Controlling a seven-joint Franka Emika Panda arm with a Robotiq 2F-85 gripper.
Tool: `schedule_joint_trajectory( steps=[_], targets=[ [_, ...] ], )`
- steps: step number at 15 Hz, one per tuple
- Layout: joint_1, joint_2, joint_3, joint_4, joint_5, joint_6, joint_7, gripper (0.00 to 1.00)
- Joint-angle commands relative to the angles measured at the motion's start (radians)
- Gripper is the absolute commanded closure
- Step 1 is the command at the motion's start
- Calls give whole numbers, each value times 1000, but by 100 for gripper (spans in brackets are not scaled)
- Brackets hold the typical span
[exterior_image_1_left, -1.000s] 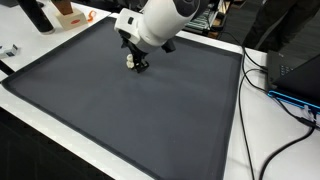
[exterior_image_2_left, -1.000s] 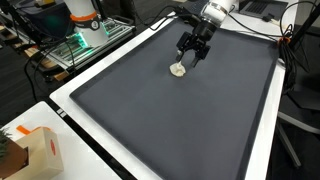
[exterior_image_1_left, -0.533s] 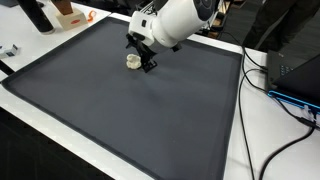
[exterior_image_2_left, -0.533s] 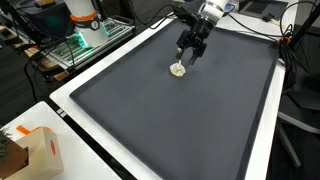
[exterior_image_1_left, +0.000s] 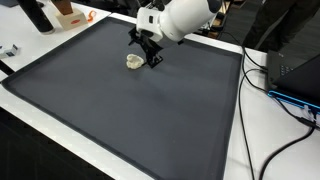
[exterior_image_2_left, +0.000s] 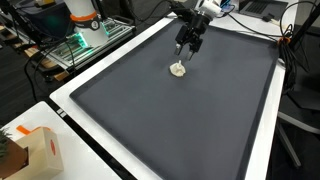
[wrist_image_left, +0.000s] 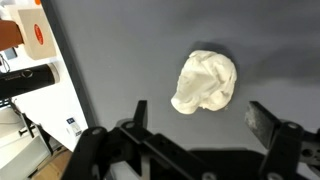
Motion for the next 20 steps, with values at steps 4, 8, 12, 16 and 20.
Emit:
schedule_joint_trajectory(
  steps=[4,8,12,16,20],
  targets=[
    [-41,-89,40,-127,-60,53,-98,0],
    [-58,-123,58,-178,-60,83,-173,0],
    [-73,-152,70,-220,-49,125,-241,0],
    [-85,-183,78,-258,-46,164,-303,0],
    [-99,-209,84,-289,-30,207,-369,0]
  ],
)
